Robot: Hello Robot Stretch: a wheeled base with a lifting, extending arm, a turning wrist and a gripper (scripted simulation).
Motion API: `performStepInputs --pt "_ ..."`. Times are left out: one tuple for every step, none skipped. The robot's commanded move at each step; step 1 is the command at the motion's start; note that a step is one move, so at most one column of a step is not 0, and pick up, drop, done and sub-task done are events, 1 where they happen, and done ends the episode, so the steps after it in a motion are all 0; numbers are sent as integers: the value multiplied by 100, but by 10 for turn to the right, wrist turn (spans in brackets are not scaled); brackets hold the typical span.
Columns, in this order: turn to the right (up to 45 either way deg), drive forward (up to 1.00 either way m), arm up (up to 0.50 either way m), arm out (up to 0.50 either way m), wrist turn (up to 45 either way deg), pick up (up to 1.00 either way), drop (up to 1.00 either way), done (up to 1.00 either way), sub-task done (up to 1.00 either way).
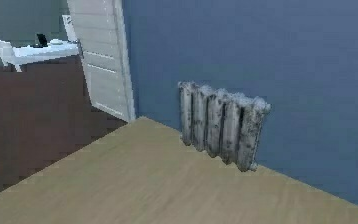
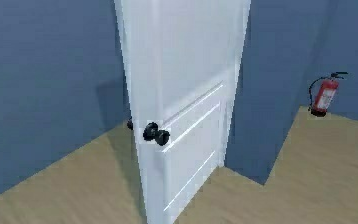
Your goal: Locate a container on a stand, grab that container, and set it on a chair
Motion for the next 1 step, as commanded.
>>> performStepInputs --pt "-420 0 0 0 0 0 0 0 0"
